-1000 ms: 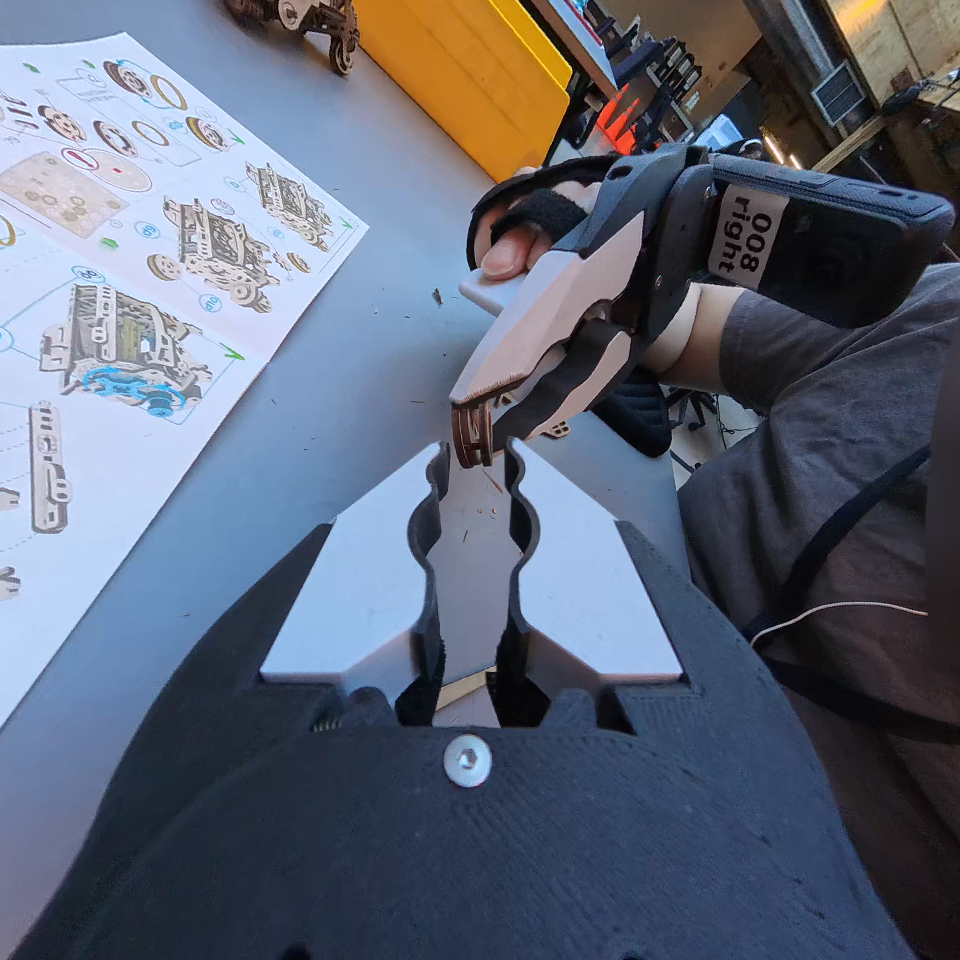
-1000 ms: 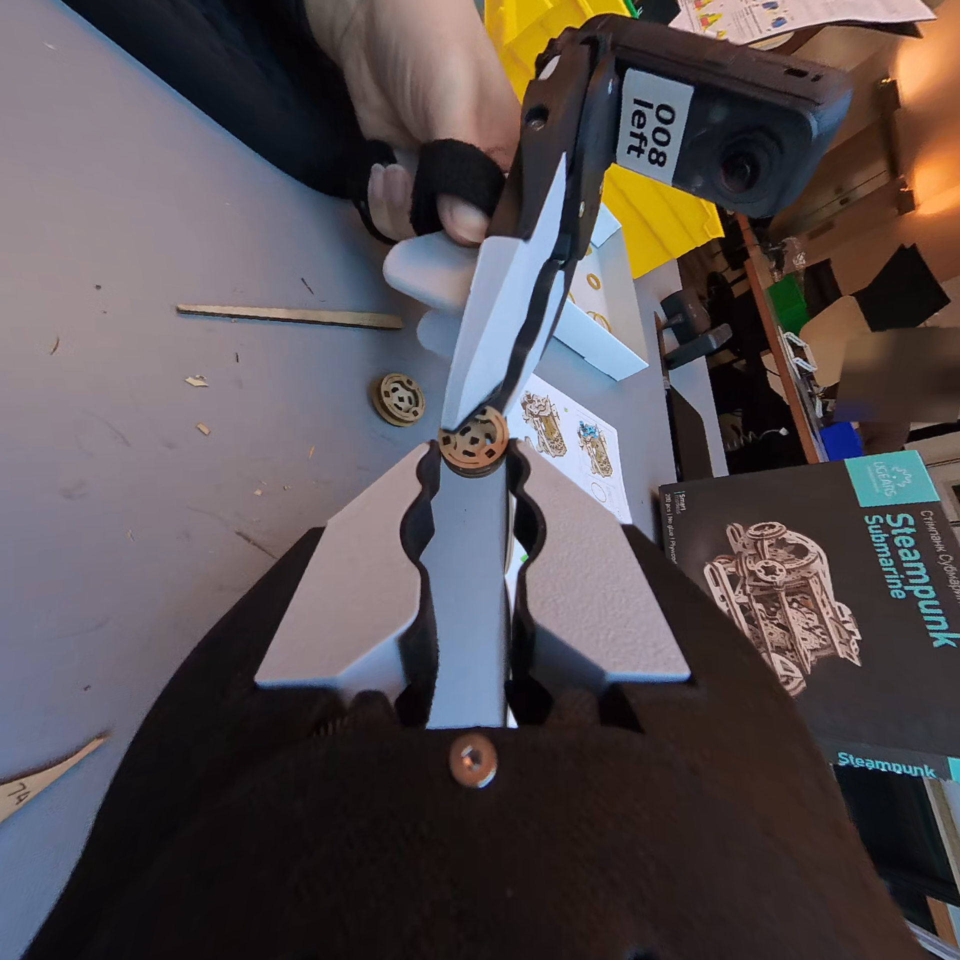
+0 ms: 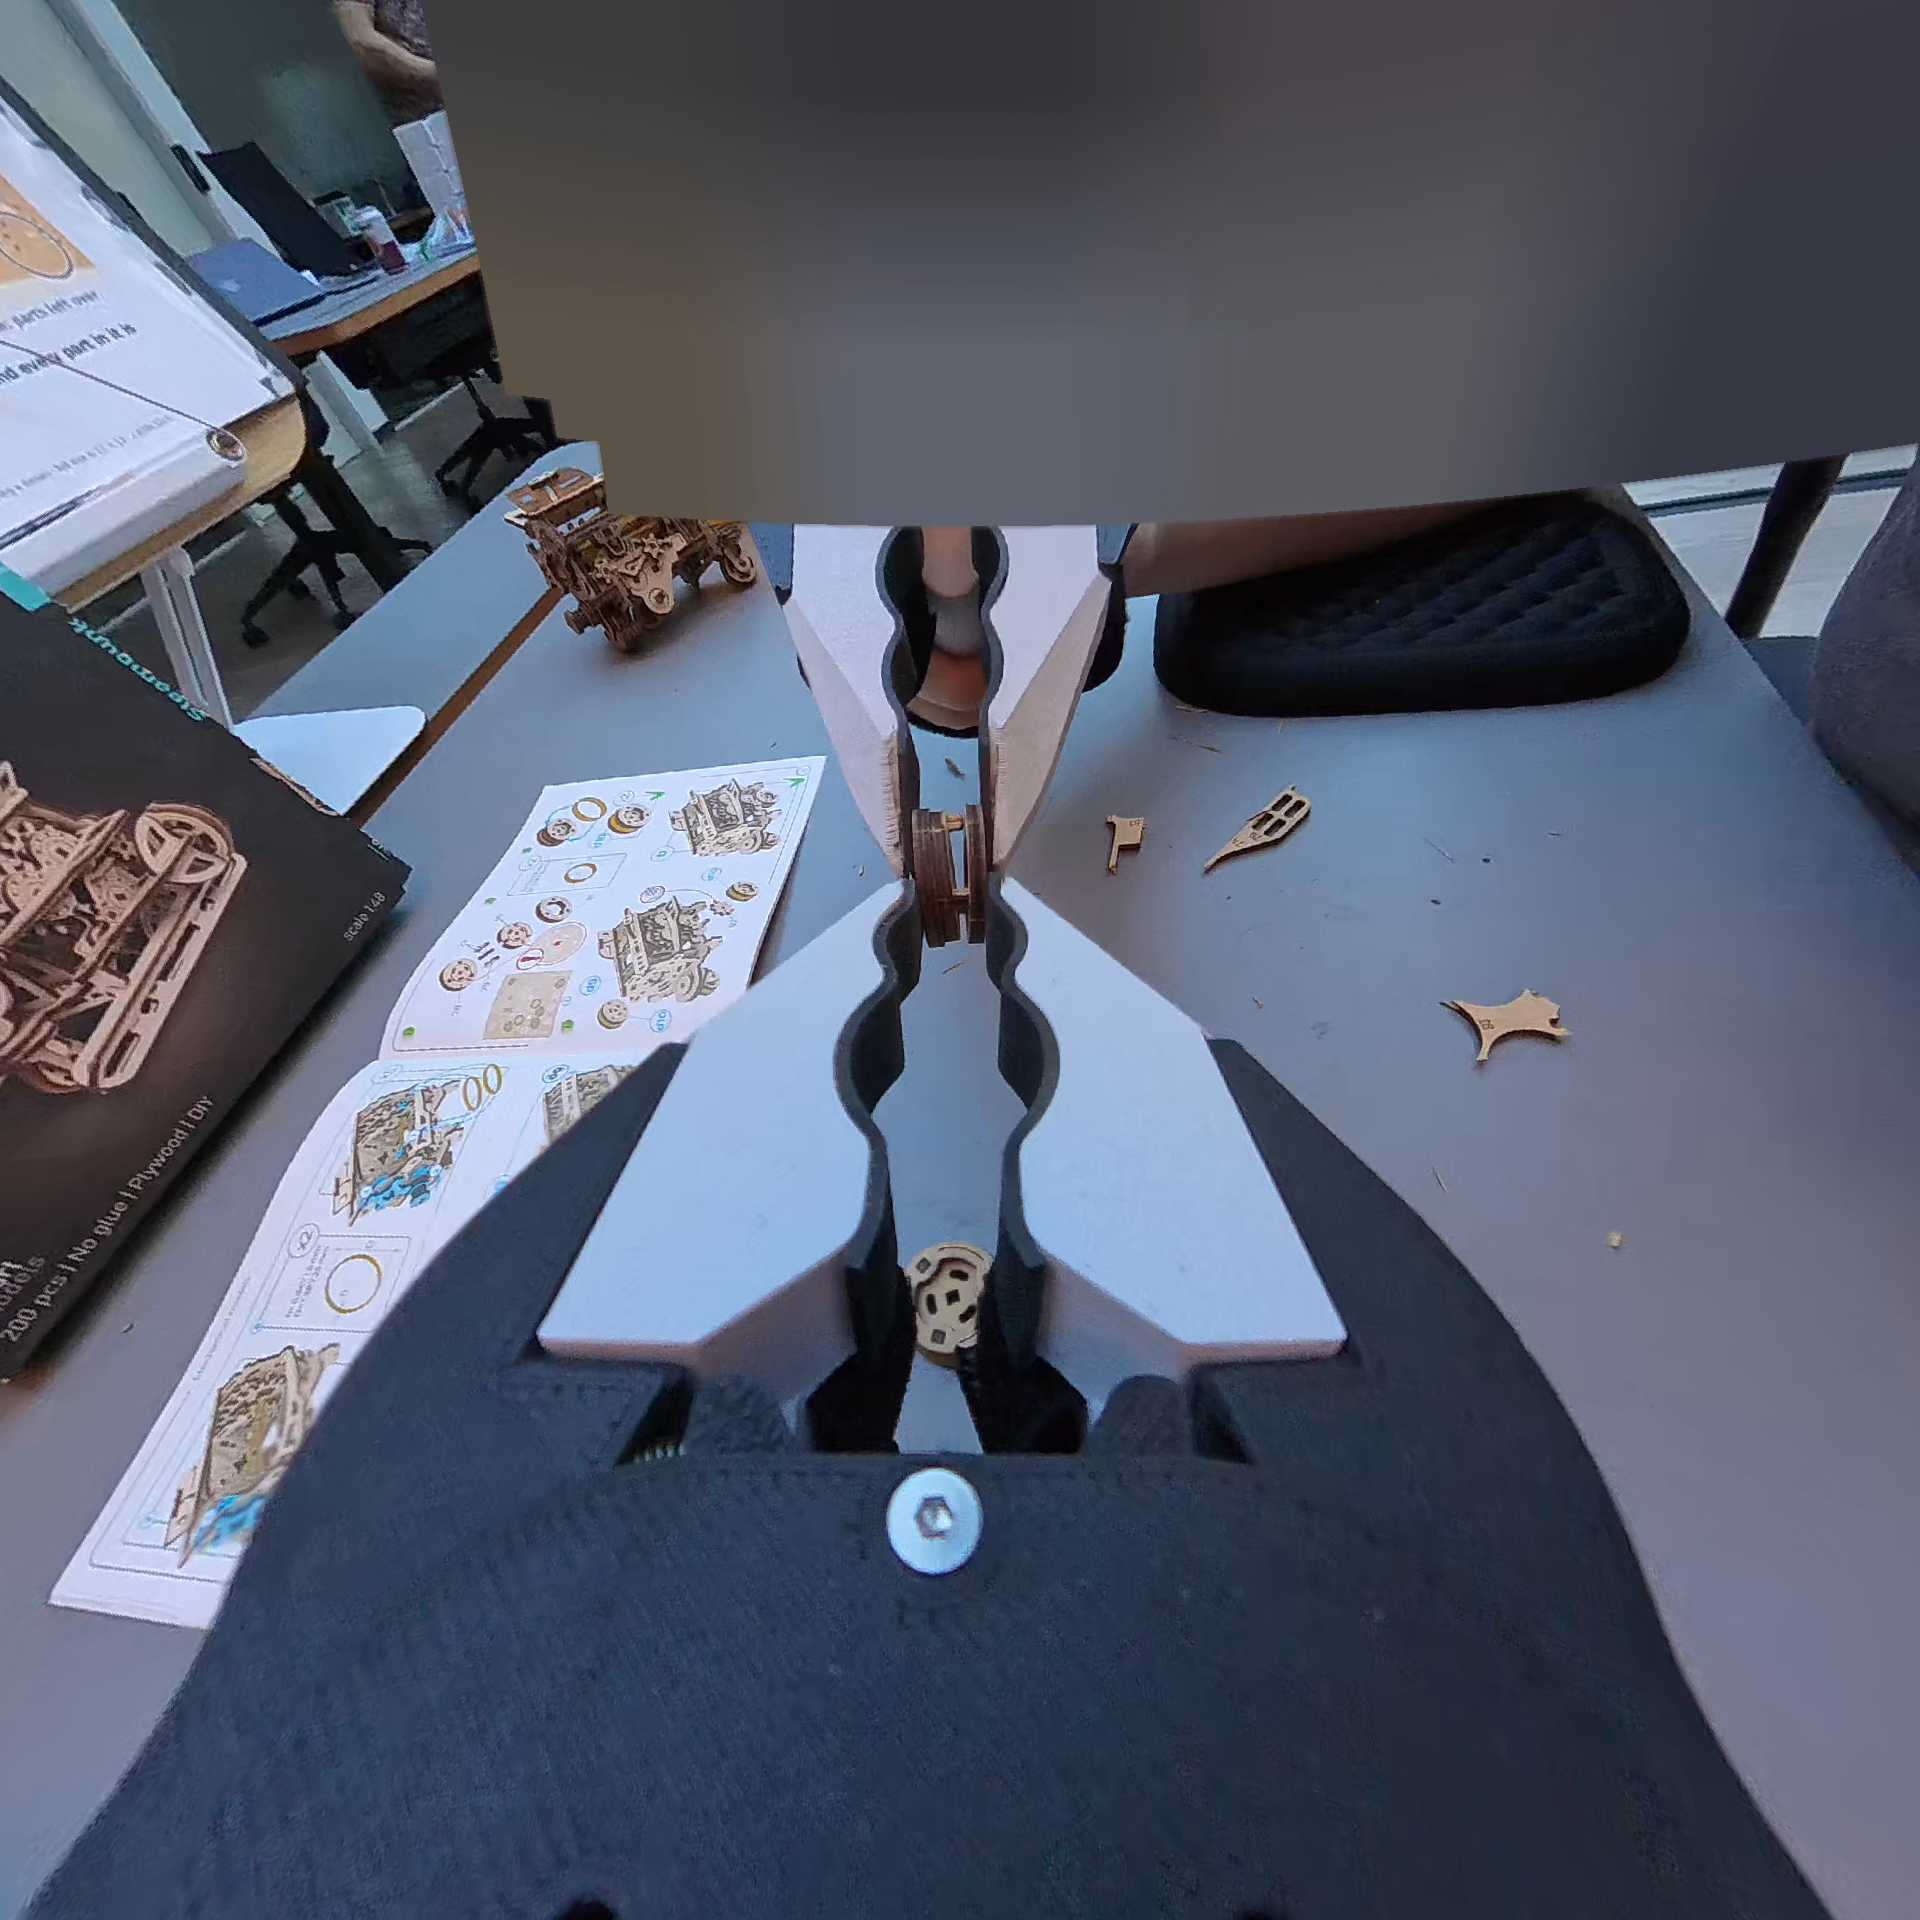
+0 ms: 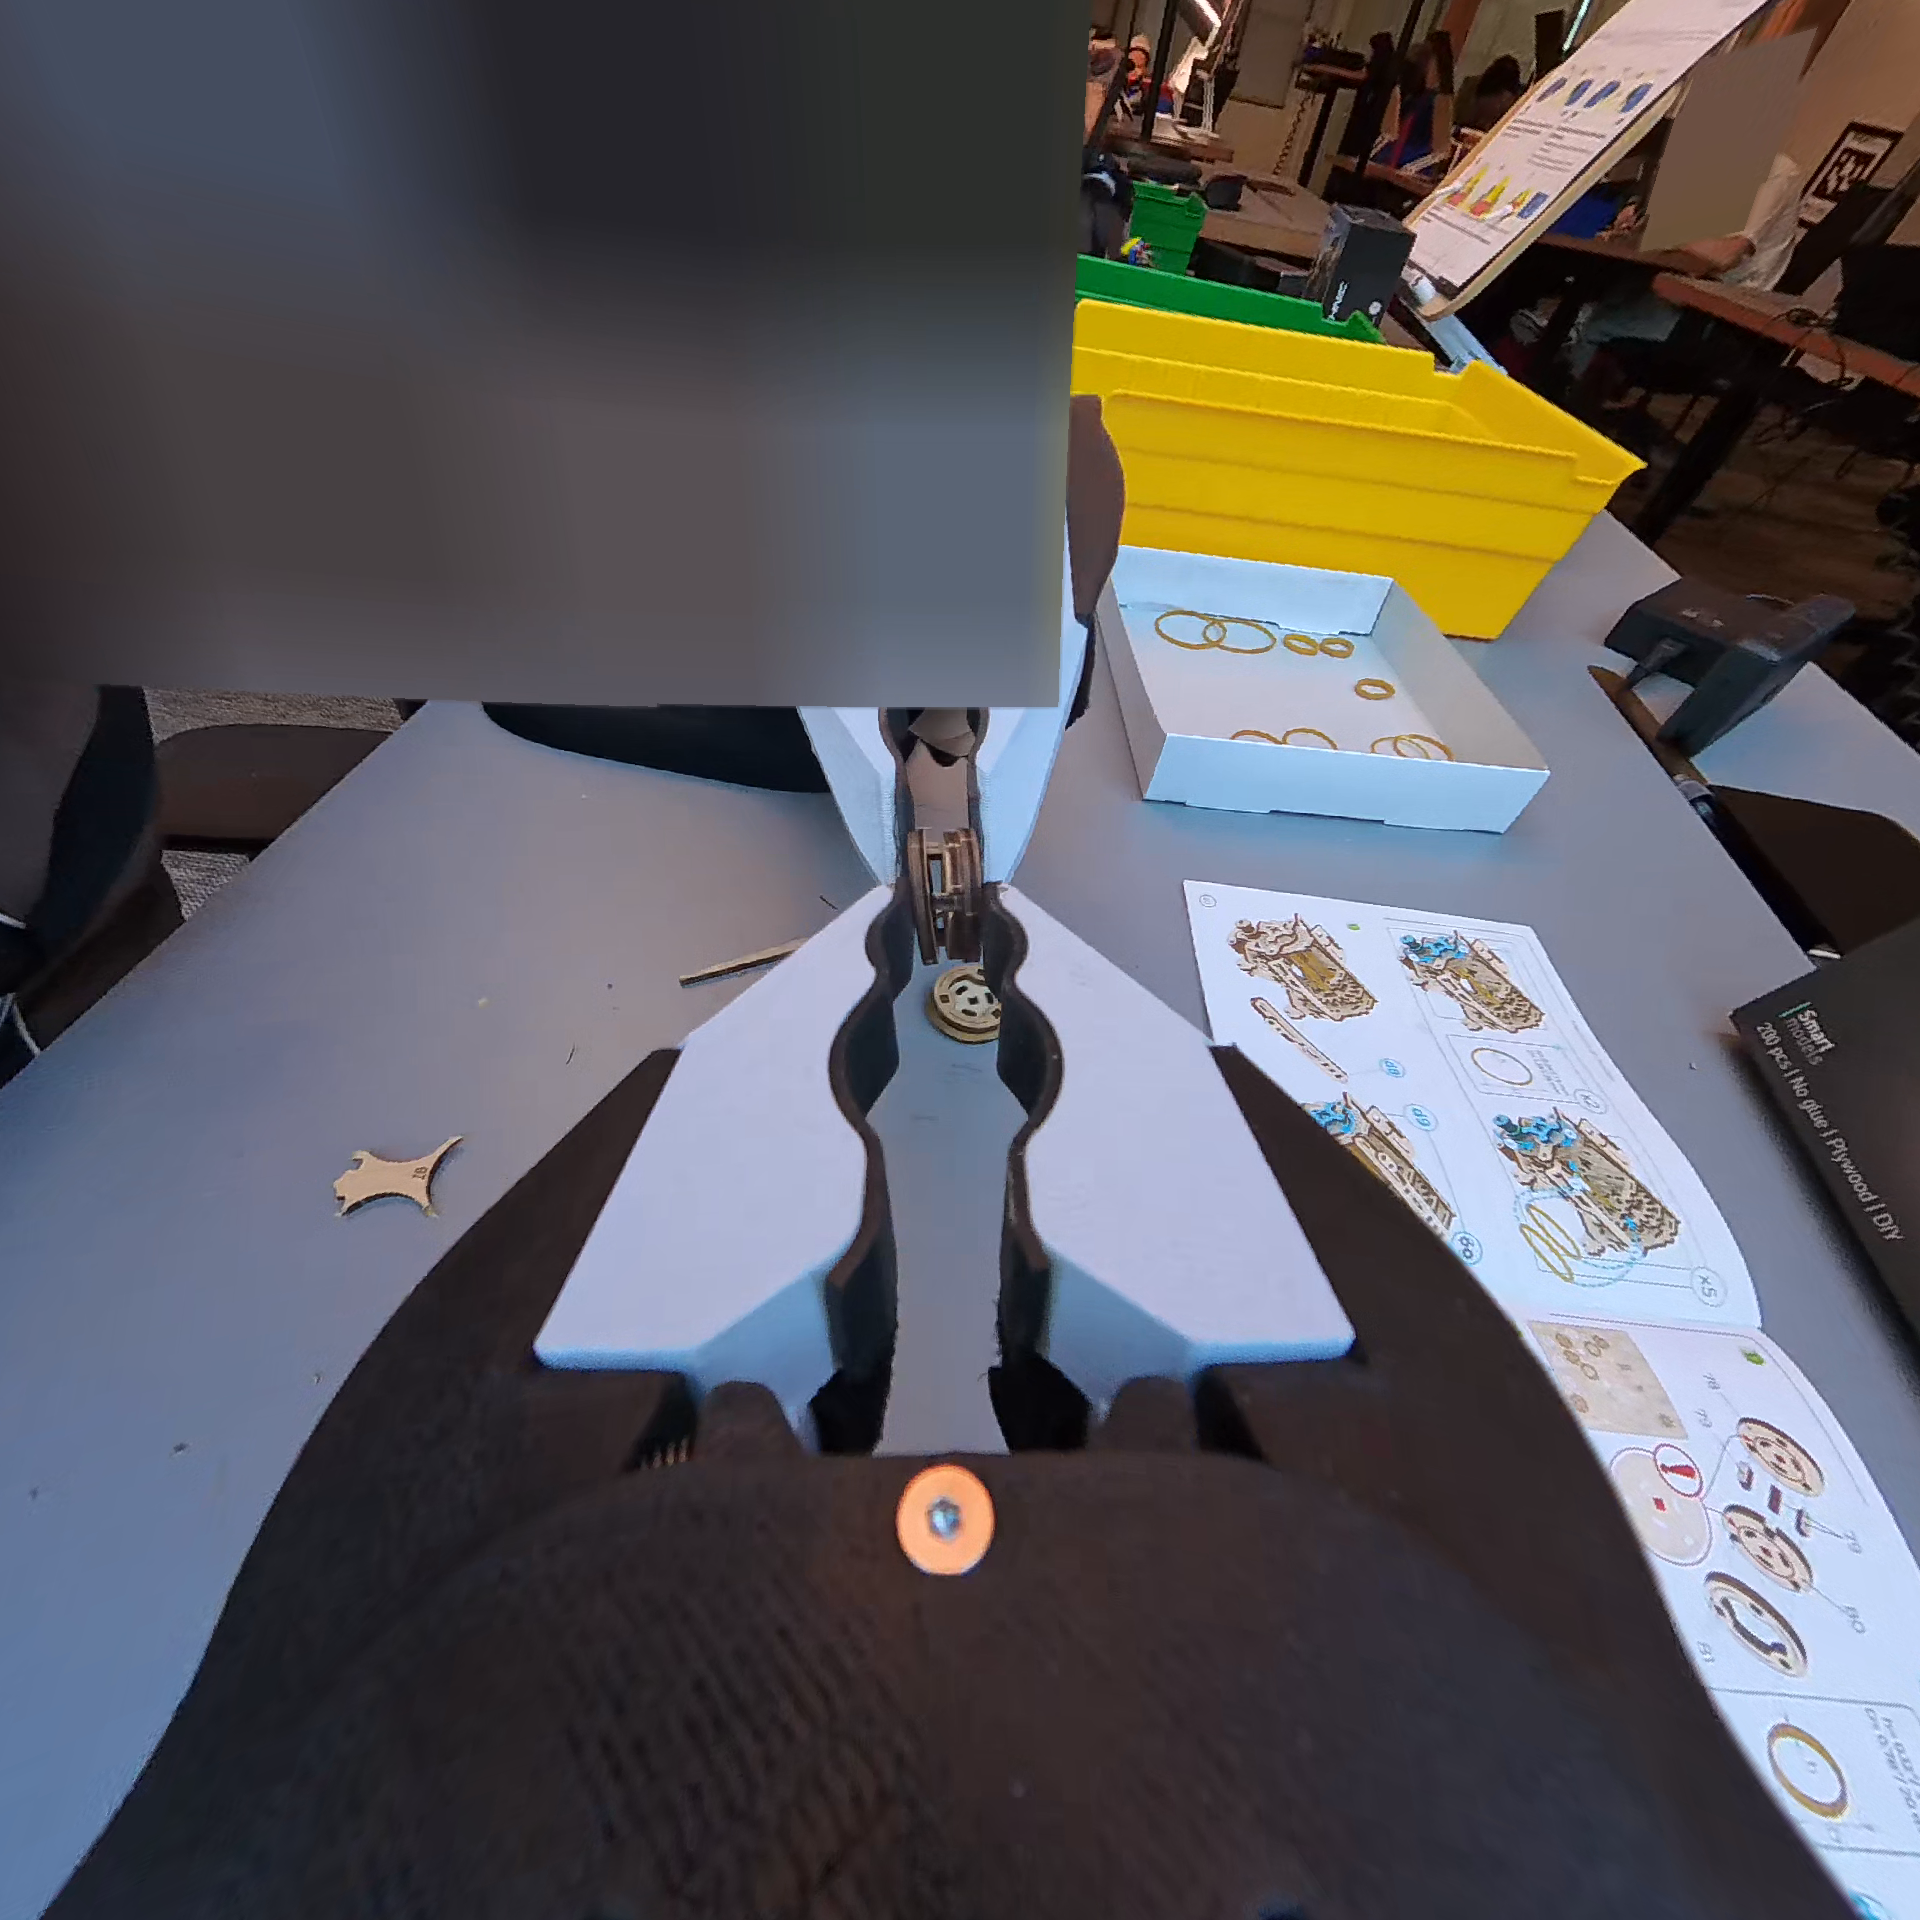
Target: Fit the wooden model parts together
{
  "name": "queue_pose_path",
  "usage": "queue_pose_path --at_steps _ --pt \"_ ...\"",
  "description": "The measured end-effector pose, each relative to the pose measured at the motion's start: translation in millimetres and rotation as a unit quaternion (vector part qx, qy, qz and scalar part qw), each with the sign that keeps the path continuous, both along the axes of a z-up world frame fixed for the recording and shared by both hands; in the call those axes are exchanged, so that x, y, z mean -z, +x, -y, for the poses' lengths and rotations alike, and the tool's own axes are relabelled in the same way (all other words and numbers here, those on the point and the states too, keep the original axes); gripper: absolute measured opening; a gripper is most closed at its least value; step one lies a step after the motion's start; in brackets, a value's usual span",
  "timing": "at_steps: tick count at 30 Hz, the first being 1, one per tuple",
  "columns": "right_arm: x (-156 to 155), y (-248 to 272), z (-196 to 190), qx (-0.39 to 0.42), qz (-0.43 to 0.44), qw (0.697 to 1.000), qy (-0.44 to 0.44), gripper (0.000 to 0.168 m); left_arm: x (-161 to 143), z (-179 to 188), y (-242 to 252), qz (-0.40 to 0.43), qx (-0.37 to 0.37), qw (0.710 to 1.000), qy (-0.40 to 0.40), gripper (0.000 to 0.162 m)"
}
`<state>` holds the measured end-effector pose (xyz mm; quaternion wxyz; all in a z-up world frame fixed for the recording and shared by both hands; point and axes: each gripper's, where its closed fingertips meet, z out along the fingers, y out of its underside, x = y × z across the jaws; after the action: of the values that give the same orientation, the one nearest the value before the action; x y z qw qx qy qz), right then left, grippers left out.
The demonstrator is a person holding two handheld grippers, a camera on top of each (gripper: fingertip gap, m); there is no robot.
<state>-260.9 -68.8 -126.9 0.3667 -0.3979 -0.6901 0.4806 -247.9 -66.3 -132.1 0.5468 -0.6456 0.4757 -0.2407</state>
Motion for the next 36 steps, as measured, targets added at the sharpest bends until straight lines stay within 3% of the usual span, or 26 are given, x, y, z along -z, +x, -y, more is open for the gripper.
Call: queue_pose_path --at_steps 5,17,24,27,36 --pt "-1.2 3.4 3.3 -0.006 -0.019 0.999 0.044 0.010 -0.8 3.1 3.2 -0.021 0.001 0.999 0.026 0.009" --pt "2.3 5.5 5.1 -0.012 -0.021 0.998 0.056 0.010 2.6 5.2 5.2 -0.048 0.000 0.998 0.039 0.010" --pt "0.2 2.7 3.1 -0.015 -0.022 1.000 -0.016 0.010 -0.2 4.3 2.6 0.007 0.002 1.000 -0.026 0.010" --pt "-0.3 2.6 1.3 -0.012 -0.027 1.000 -0.009 0.010 -0.3 2.1 0.3 0.034 0.004 0.998 -0.059 0.013" --pt "8.0 5.2 -0.2 -0.021 -0.012 0.998 0.050 0.013 7.2 1.8 1.2 -0.029 -0.009 0.999 -0.022 0.009"
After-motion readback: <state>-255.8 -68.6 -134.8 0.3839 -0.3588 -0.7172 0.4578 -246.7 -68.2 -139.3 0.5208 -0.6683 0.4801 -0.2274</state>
